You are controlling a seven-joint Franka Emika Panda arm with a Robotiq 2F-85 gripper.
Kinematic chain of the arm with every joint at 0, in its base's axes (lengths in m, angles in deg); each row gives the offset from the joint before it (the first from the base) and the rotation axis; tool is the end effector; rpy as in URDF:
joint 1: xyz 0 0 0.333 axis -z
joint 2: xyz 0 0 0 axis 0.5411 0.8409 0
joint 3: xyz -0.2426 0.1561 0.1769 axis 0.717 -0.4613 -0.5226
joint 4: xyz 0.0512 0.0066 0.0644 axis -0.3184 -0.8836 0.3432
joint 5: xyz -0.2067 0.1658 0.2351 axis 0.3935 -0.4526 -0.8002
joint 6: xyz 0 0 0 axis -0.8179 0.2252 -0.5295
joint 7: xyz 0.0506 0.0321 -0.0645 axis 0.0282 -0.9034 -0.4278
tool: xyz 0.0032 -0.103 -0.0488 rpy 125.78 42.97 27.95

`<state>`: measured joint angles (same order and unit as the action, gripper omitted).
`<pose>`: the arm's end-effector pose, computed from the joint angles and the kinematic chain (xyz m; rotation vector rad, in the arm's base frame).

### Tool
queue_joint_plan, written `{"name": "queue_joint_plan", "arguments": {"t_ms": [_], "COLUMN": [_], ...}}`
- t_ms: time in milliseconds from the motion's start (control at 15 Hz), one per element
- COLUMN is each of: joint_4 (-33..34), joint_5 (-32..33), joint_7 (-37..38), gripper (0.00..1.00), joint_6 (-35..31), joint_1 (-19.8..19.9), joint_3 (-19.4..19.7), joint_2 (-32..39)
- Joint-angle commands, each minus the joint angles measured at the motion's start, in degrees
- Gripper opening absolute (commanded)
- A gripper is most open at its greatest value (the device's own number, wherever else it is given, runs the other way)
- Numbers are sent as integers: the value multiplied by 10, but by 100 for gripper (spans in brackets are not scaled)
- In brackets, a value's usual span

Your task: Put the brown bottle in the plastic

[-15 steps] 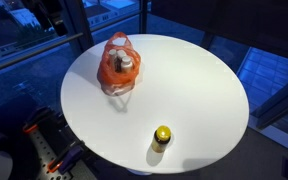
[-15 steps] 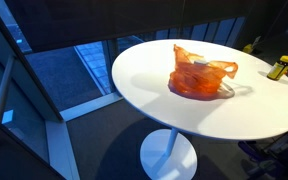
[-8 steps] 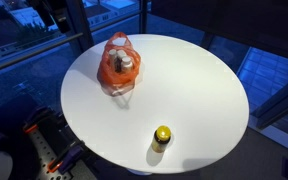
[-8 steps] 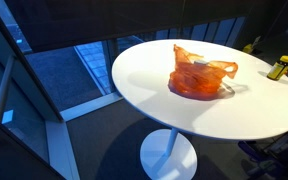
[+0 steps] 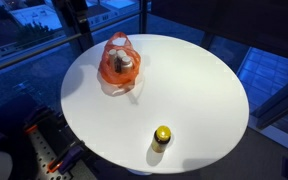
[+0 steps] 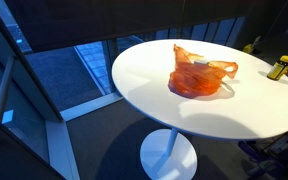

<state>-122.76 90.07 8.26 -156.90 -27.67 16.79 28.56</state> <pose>0.3334 0.0059 0.4661 2.9617 -0.2425 0.0018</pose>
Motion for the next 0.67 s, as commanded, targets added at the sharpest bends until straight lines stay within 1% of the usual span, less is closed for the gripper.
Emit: {"name": "queue_joint_plan", "arguments": {"t_ms": [0, 267, 600], "joint_4": [56, 93, 125], "joint_5": [33, 45, 28], "joint_7": [46, 77, 86], "gripper": [100, 100, 100], "joint_6": [-5, -12, -41], "joint_1": [22, 32, 29], "joint_3": [9, 28, 67], "joint_2": [82, 154, 233]}}
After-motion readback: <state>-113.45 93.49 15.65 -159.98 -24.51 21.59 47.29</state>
